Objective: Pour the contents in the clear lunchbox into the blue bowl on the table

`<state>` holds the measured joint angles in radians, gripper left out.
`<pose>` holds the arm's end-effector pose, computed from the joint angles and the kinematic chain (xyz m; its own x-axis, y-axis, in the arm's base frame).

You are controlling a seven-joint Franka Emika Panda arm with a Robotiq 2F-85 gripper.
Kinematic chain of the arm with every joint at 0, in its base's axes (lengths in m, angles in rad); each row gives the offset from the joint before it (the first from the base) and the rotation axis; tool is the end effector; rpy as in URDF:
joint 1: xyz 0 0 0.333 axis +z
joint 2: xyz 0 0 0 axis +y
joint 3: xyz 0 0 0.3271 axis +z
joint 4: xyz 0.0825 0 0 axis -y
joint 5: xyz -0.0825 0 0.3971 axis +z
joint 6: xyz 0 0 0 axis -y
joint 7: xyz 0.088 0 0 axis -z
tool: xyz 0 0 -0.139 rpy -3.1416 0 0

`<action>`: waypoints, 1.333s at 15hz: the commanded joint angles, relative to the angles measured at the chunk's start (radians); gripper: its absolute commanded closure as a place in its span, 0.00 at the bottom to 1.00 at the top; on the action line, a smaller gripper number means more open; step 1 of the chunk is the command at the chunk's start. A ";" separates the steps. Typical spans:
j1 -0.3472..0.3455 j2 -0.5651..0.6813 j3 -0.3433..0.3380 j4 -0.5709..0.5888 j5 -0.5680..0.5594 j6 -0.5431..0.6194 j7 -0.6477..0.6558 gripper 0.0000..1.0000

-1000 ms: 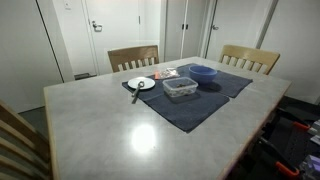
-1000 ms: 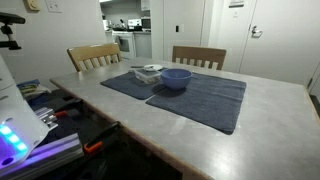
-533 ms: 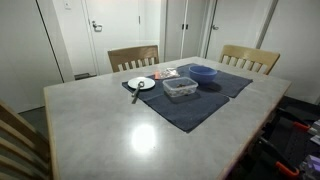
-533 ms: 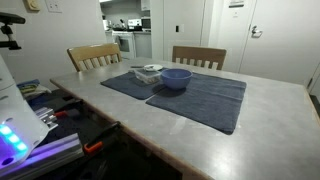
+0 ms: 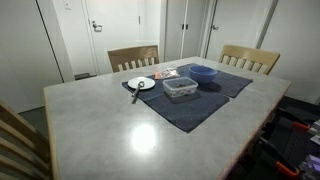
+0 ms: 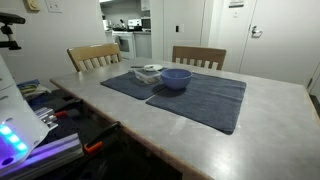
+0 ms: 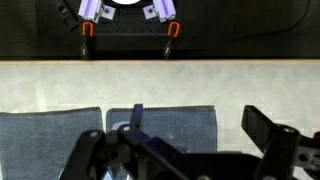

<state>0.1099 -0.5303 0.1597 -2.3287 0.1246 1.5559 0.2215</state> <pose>0.3459 0.1186 0.4887 0.9688 0.0009 -0.2477 0.0046 -0.9999 0.0141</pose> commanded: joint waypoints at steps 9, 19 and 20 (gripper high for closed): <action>-0.008 0.151 -0.010 -0.017 -0.003 0.316 -0.036 0.00; -0.002 0.146 -0.023 -0.107 0.042 0.658 0.023 0.00; -0.003 0.146 -0.024 -0.108 0.043 0.659 0.022 0.00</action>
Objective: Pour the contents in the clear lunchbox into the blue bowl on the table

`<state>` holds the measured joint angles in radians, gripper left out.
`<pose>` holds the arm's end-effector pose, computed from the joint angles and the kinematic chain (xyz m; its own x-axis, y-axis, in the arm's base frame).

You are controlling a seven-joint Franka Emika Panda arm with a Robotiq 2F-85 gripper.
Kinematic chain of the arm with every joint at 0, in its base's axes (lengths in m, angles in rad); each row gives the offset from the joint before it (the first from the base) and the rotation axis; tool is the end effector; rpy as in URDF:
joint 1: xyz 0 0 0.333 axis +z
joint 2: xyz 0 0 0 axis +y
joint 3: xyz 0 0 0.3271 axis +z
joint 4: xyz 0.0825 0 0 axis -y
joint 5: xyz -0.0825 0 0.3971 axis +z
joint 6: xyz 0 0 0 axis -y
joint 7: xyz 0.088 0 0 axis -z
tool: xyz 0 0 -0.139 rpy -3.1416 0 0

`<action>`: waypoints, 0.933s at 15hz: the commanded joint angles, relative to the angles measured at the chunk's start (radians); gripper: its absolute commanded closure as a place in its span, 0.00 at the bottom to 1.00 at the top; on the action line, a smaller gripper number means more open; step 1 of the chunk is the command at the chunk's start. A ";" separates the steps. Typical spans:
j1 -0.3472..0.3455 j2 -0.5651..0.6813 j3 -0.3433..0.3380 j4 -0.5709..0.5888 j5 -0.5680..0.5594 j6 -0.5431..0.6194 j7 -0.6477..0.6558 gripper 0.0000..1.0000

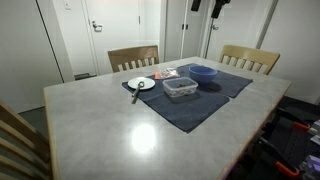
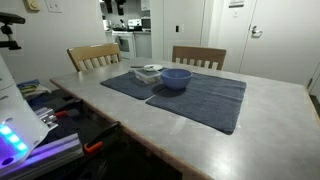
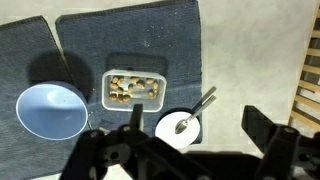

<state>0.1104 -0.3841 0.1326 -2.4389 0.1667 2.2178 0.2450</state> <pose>0.4382 0.1191 0.4313 0.9862 -0.1050 0.1283 -0.0879 -0.9873 -0.1327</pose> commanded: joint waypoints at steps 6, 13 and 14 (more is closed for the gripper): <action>-0.016 0.020 0.022 -0.019 -0.052 0.068 0.034 0.00; -0.018 0.049 0.015 -0.075 -0.056 0.260 0.035 0.00; -0.017 0.064 0.012 -0.077 -0.052 0.278 0.030 0.00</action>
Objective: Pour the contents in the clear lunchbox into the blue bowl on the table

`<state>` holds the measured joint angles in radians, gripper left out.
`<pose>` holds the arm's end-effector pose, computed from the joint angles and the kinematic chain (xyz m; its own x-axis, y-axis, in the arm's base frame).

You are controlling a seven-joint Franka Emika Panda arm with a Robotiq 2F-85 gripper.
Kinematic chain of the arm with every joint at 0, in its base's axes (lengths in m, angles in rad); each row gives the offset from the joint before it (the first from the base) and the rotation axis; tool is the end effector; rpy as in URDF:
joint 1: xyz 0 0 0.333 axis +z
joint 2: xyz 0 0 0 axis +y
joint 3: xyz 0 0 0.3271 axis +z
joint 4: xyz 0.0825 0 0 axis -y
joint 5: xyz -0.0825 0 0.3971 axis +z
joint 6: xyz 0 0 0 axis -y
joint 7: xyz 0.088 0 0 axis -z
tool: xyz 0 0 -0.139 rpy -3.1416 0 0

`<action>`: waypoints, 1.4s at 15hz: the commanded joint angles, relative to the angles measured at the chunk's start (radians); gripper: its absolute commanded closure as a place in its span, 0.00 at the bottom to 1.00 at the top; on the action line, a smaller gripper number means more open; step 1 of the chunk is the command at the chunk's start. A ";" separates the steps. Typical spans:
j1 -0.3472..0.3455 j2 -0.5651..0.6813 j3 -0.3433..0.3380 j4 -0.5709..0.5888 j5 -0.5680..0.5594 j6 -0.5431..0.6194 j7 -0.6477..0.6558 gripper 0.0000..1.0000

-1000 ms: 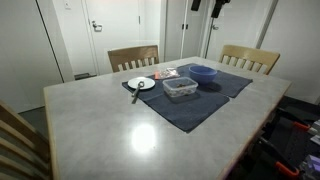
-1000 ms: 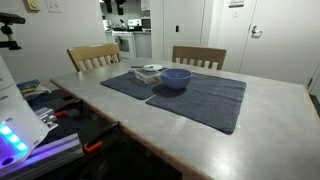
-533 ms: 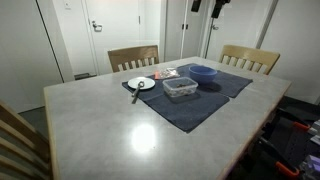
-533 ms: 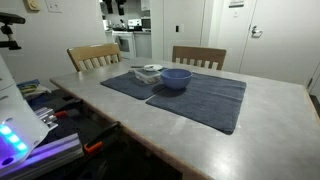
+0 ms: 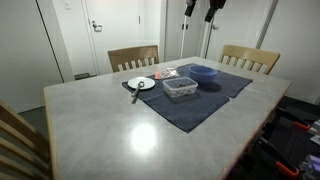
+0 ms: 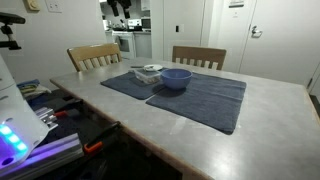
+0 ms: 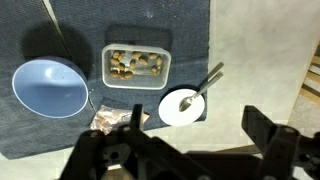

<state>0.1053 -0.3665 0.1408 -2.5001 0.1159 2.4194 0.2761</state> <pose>0.4490 0.1158 0.4156 0.9595 -0.1201 0.2550 -0.0914 -0.9884 -0.1216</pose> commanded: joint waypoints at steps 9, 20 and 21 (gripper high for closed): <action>-0.001 0.217 -0.041 0.016 0.048 0.180 -0.076 0.00; 0.005 0.275 -0.058 0.045 0.171 0.157 -0.159 0.00; 0.010 0.299 -0.054 0.054 0.171 0.168 -0.152 0.00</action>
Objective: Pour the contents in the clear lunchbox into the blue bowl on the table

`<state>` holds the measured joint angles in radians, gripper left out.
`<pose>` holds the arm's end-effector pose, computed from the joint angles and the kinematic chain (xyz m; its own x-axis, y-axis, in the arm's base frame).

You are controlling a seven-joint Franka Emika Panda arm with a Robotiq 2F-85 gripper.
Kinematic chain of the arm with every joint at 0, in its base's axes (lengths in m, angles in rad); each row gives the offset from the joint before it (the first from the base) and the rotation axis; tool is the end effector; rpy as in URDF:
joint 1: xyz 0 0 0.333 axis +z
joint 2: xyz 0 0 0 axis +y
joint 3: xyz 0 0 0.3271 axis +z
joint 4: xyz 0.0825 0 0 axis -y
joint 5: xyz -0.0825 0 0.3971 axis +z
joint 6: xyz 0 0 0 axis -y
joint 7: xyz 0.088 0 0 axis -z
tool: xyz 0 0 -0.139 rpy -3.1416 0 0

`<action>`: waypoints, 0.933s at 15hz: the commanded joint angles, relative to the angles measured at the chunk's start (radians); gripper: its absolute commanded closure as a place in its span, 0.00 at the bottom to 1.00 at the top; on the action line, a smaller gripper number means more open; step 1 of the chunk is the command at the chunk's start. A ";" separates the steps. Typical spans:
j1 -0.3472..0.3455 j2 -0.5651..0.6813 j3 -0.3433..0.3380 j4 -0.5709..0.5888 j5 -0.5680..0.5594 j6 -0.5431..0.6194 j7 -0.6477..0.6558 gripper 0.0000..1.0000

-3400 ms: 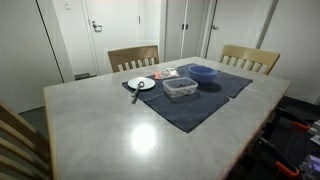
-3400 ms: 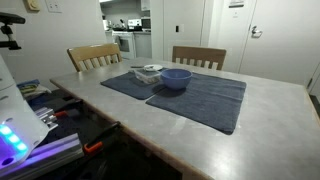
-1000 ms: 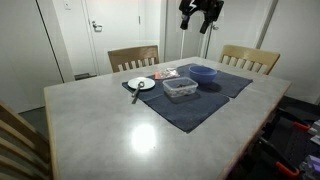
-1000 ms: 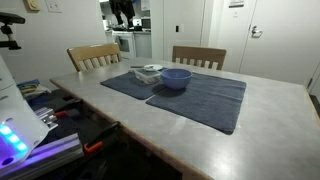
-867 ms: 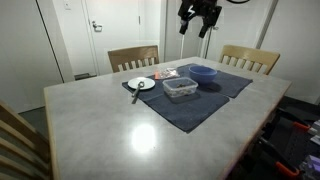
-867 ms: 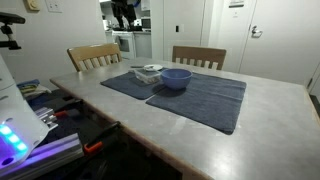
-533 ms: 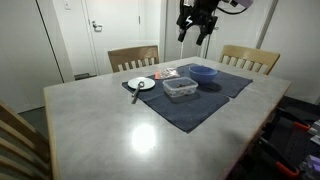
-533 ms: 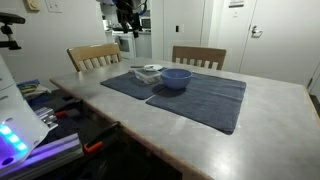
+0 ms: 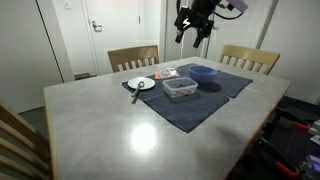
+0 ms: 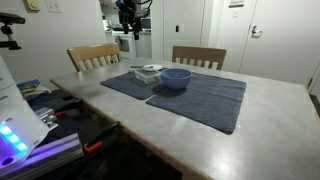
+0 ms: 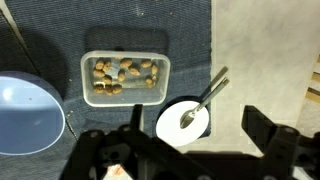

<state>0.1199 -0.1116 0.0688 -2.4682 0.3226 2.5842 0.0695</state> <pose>0.4929 0.0935 0.3289 0.9714 -0.1538 0.1810 -0.1103 -0.9670 -0.2299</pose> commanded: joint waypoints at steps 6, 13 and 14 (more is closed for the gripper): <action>0.002 0.165 0.044 0.081 -0.097 0.002 0.153 0.00; 0.000 0.294 0.042 0.187 -0.098 -0.016 0.133 0.00; 0.001 0.309 0.042 0.197 -0.100 -0.014 0.133 0.00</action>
<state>0.1248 0.1327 0.1083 -2.3317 0.2254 2.5857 0.2150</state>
